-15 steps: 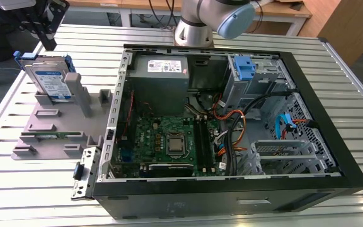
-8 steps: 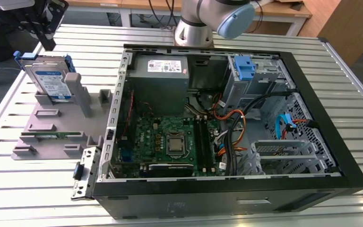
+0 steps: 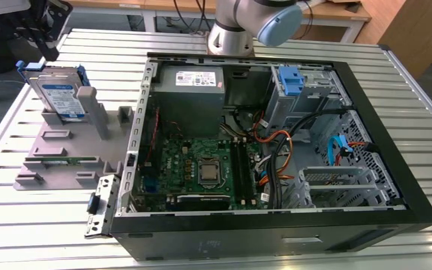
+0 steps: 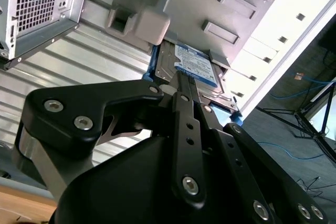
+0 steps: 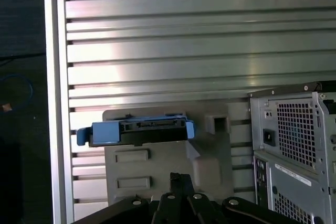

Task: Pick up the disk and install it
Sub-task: 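Reach for the disk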

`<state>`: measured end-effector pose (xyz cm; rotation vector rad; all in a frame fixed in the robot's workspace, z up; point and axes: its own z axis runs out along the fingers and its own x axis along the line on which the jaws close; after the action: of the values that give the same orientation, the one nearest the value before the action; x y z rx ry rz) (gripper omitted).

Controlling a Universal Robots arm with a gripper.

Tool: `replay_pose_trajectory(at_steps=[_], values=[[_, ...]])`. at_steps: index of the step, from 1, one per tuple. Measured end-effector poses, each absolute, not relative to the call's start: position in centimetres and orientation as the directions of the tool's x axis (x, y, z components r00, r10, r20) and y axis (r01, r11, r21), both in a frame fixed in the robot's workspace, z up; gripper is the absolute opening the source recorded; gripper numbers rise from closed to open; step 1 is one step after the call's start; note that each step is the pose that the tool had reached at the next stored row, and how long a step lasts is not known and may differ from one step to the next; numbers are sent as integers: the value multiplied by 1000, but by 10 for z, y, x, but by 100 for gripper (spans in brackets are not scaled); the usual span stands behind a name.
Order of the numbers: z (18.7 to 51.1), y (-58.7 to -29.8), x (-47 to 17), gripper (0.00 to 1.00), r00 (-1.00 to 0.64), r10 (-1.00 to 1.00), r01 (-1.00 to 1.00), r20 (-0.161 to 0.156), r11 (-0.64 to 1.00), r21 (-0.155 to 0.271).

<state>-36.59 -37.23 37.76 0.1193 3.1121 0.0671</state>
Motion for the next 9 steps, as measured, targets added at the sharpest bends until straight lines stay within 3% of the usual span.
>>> replay_pose_trajectory(at_steps=[9], values=[[369, -364, -378, 11, -997, 77, 76, -25, 996, 44]])
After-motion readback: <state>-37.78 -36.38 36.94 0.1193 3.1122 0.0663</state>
